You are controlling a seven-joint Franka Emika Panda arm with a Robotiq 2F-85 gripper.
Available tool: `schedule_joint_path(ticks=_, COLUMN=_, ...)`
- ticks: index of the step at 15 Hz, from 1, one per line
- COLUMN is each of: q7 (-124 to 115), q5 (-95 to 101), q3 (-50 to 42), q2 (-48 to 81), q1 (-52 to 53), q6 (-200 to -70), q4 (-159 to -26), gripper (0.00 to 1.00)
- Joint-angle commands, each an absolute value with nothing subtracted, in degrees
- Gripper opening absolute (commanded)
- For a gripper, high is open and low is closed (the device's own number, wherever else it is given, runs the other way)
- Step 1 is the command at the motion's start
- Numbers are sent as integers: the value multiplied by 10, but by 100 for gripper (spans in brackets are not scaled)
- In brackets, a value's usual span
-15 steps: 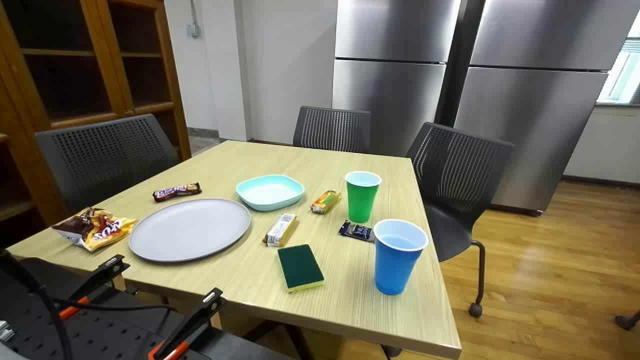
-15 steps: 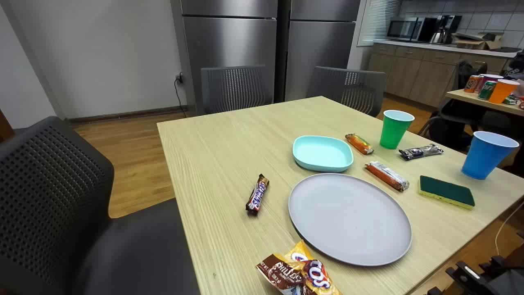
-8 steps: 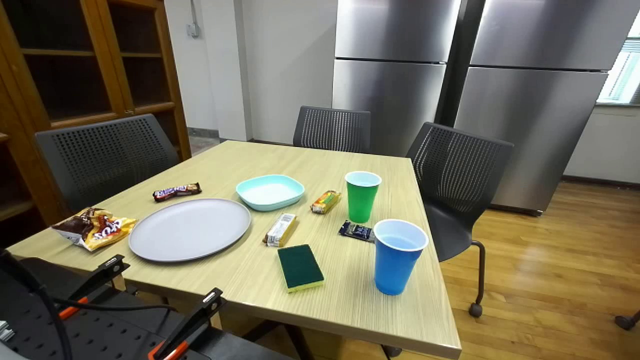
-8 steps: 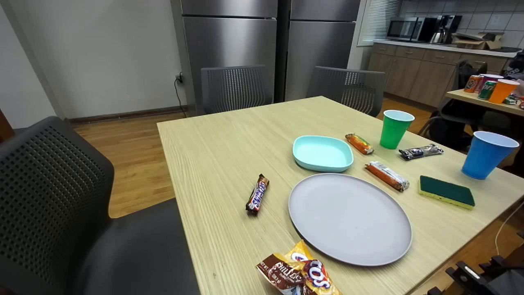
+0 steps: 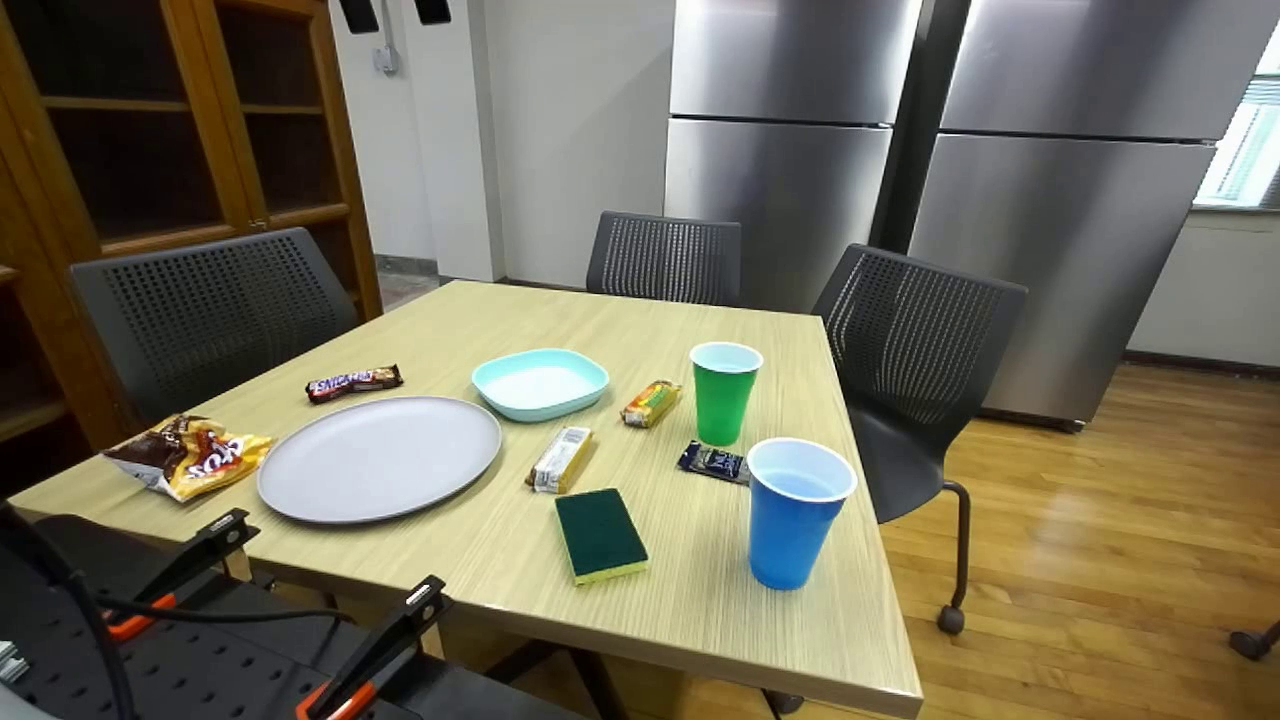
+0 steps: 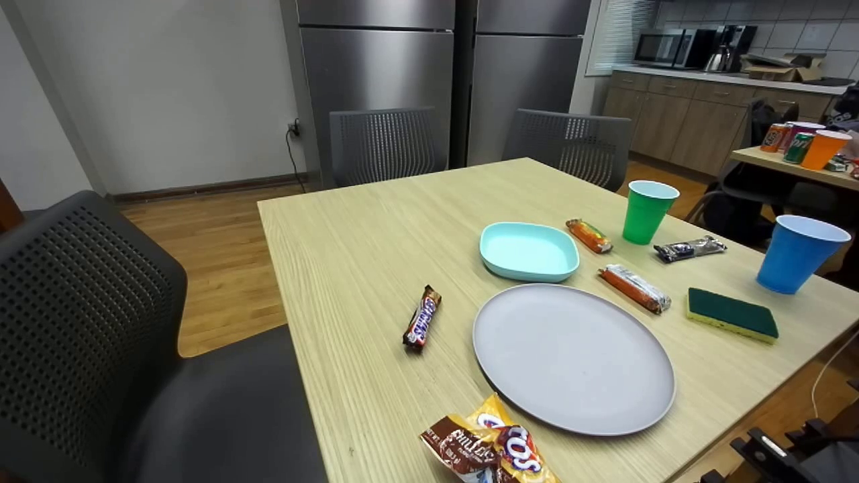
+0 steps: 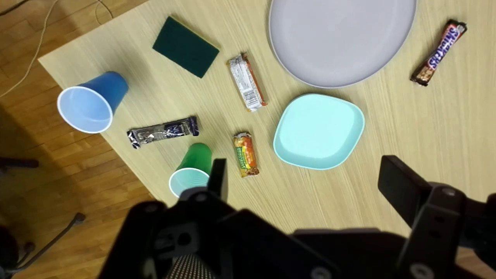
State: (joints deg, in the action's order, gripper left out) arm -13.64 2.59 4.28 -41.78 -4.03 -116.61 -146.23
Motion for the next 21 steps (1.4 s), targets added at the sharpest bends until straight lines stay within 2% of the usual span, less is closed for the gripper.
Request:
schedule_joint_path(ticks=1, q7=-223, q5=8, q3=99, q2=-360, q1=-30, q6=-1251, q4=-1481, gripper=100)
schedule_joint_path(ticks=10, q7=-405, q5=16, q3=181, q2=-127, q1=-8, q6=-1384, q4=-1432, gripper=100)
schedule_joint_path(ticks=16, q7=-471, q5=27, q3=159, q2=-8, q1=33, q6=-1395, q4=-1363, gripper=100)
schedule_joint_path(ticks=21, q7=-458, q5=25, q3=135, q2=-4, q1=53, q6=-1400, q4=-1369, gripper=100)
